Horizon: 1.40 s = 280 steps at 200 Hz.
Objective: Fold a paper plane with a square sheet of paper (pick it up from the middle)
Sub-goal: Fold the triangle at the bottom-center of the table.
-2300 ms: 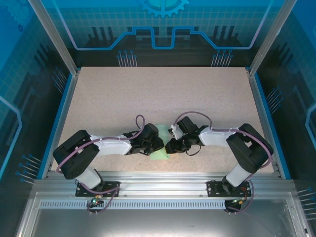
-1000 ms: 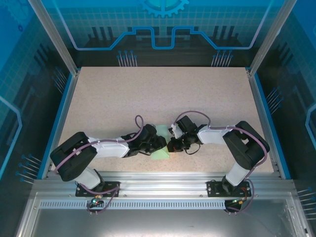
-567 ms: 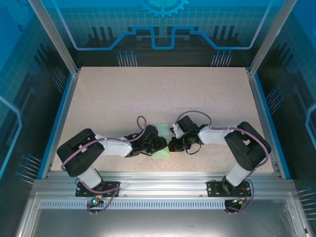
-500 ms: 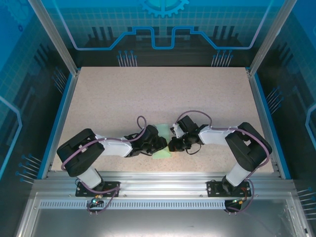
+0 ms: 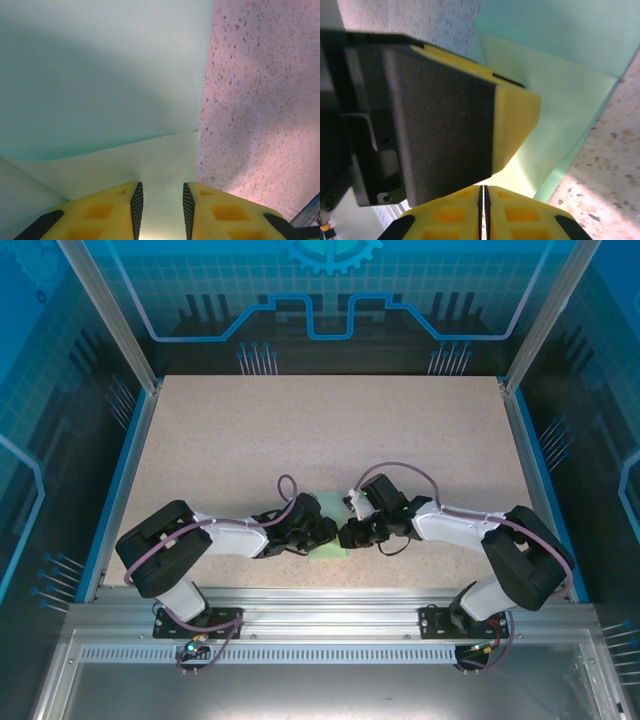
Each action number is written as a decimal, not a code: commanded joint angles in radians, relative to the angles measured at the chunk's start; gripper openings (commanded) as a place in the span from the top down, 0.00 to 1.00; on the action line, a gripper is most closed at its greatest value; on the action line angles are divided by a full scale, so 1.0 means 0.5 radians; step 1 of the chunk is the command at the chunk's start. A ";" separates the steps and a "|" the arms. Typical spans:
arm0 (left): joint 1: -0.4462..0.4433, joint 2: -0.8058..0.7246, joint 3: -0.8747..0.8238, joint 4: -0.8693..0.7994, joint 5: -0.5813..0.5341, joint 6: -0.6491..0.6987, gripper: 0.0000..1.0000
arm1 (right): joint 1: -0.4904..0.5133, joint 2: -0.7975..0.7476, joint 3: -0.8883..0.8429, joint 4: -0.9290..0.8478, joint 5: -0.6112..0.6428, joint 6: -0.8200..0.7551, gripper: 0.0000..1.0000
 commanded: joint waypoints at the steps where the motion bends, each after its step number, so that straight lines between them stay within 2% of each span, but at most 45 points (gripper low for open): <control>1: -0.016 0.047 0.036 -0.074 0.002 -0.026 0.68 | 0.041 0.114 0.052 0.005 -0.056 0.015 0.89; 79: -0.015 0.038 0.039 -0.083 -0.001 -0.026 0.68 | 0.021 0.334 0.050 0.029 -0.003 0.004 0.89; 143: -0.015 0.047 0.036 -0.083 -0.007 -0.030 0.69 | -0.052 0.307 -0.032 -0.010 0.058 -0.004 0.89; 191: -0.014 0.054 0.024 -0.132 -0.054 -0.052 0.69 | -0.080 0.236 -0.101 -0.002 -0.030 -0.003 0.86; 231: -0.015 0.089 0.018 -0.140 -0.077 -0.071 0.70 | -0.127 0.205 -0.171 -0.037 0.000 0.024 0.86; 280: -0.015 0.126 0.018 -0.140 -0.093 -0.089 0.72 | -0.175 0.155 -0.266 -0.078 -0.005 0.030 0.91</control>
